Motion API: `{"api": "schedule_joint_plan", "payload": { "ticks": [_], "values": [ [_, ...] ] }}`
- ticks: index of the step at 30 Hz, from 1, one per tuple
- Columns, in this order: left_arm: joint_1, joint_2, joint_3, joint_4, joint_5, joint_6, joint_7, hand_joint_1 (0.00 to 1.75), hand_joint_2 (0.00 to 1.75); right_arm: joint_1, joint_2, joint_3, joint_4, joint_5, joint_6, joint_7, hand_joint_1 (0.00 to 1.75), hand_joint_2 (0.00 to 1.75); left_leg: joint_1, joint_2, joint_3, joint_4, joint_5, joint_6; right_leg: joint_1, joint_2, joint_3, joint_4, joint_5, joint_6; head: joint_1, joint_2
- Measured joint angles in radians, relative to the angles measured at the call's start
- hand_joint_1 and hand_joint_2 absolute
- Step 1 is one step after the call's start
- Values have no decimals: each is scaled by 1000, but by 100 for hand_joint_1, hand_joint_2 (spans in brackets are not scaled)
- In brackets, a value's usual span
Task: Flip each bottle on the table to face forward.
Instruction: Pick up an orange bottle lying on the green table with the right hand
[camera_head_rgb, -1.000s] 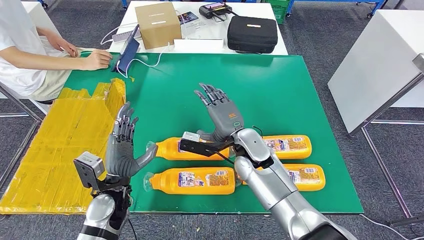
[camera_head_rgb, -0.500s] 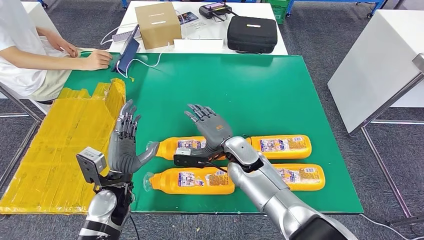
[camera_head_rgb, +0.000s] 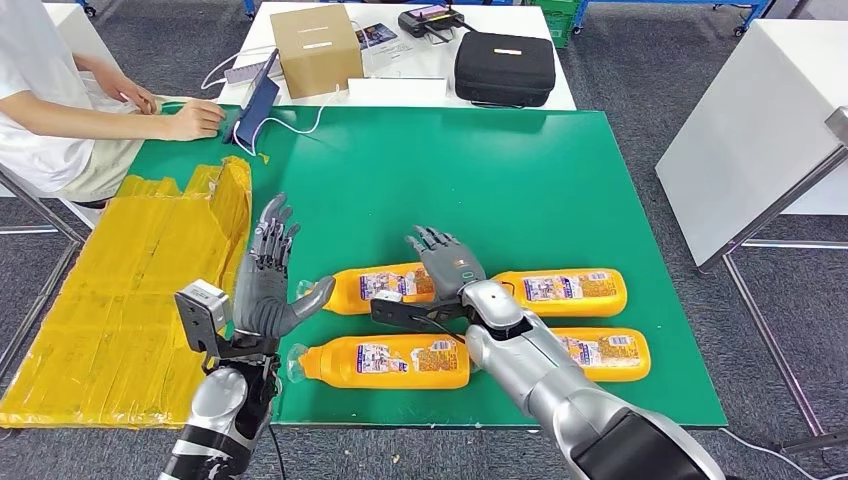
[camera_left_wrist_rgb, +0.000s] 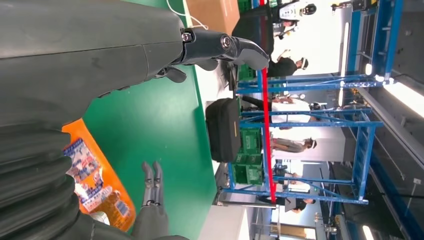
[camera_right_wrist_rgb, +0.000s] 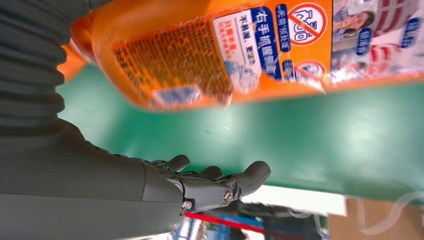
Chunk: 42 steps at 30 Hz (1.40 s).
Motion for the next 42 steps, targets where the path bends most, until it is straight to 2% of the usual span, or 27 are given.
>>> {"api": "schedule_joint_plan", "payload": {
  "ticks": [27, 35, 36, 37, 39, 40, 41, 42],
  "values": [
    [-36, -9, -24, 73, 9, -8, 2, 0, 175, -33, 1, -7, 119, 11, 46, -35, 0, 175, 0, 0, 0, 0, 0, 0, 0, 0, 0, 0, 0, 0, 0, 0],
    [-42, -9, -37, 88, 20, -10, 0, 0, 175, -39, 1, 9, 130, 79, 69, -104, 0, 175, 0, 0, 0, 0, 0, 0, 0, 0, 0, 0, 0, 0, 0, 0],
    [-44, -9, -39, 91, 22, -10, -1, 0, 175, -40, 1, 19, 131, 99, 66, -110, 12, 175, 0, 0, 0, 0, 0, 0, 0, 0, 0, 0, 0, 0, 0, 0],
    [-46, -9, -40, 94, 24, -10, -2, 0, 175, -42, 1, 29, 132, 116, 64, -117, 32, 175, 0, 0, 0, 0, 0, 0, 0, 0, 0, 0, 0, 0, 0, 0],
    [-51, -9, -44, 101, 29, -10, -5, 0, 175, -46, 1, 50, 135, 136, 65, -144, 101, 175, 0, 0, 0, 0, 0, 0, 0, 0, 0, 0, 0, 0, 0, 0],
    [-54, -9, -46, 104, 31, -10, -6, 0, 175, -47, 0, 60, 137, 142, 67, -159, 127, 175, 0, 0, 0, 0, 0, 0, 0, 0, 0, 0, 0, 0, 0, 0],
    [-56, -9, -47, 108, 34, -10, -8, 0, 175, -48, -1, 68, 138, 146, 70, -171, 147, 175, 0, 0, 0, 0, 0, 0, 0, 0, 0, 0, 0, 0, 0, 0],
    [-58, -9, -48, 112, 35, -10, -10, 0, 175, -49, -2, 76, 140, 149, 73, -177, 157, 175, 0, 0, 0, 0, 0, 0, 0, 0, 0, 0, 0, 0, 0, 0]
  ]
}}
